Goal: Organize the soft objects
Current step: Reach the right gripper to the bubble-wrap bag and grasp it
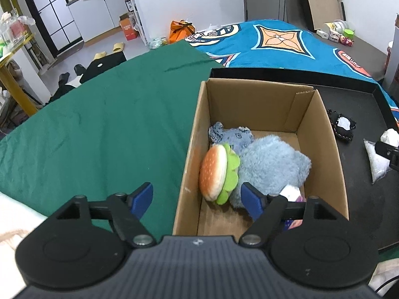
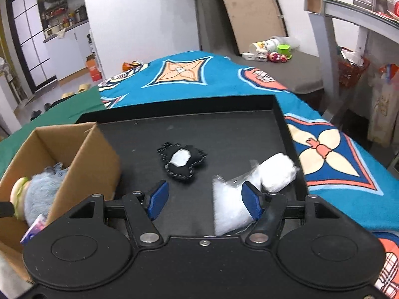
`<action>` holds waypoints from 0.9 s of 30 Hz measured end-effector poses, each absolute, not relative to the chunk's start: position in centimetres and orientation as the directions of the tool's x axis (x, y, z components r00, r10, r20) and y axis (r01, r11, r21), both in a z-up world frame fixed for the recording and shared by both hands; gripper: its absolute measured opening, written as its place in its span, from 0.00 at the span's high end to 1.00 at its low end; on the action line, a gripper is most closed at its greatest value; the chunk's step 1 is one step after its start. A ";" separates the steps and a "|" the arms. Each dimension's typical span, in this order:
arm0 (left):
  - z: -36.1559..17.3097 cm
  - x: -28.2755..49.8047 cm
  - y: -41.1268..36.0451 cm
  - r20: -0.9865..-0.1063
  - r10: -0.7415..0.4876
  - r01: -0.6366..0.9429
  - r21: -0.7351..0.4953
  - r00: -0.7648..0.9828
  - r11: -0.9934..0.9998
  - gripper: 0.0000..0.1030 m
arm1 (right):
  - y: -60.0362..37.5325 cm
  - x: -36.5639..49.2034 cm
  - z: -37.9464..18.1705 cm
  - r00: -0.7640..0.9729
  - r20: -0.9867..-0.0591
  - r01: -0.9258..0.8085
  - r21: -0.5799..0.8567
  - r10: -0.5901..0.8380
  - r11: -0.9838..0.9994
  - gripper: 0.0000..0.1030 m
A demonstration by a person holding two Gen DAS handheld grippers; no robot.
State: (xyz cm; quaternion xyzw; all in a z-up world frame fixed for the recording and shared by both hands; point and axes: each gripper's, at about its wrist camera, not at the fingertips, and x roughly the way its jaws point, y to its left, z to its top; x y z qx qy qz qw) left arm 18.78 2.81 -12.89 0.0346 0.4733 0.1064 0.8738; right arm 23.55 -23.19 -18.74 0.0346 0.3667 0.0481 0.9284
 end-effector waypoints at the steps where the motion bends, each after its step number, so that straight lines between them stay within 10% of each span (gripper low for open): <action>1: -12.9 19.1 2.7 -0.820 0.225 -0.154 0.168 0.527 0.974 0.26 | -23.4 23.7 -18.8 0.726 -0.679 -0.058 0.102 0.112 0.993 0.38; 23: -11.8 22.6 1.5 -0.827 0.263 -0.123 0.233 0.497 0.965 0.26 | -24.0 25.5 -21.6 0.662 -0.746 -0.049 0.062 0.079 0.997 0.28; 27: -11.7 23.0 1.7 -0.826 0.262 -0.129 0.228 0.498 0.965 0.26 | -24.3 25.2 -21.7 0.657 -0.752 -0.041 0.030 0.050 0.999 0.53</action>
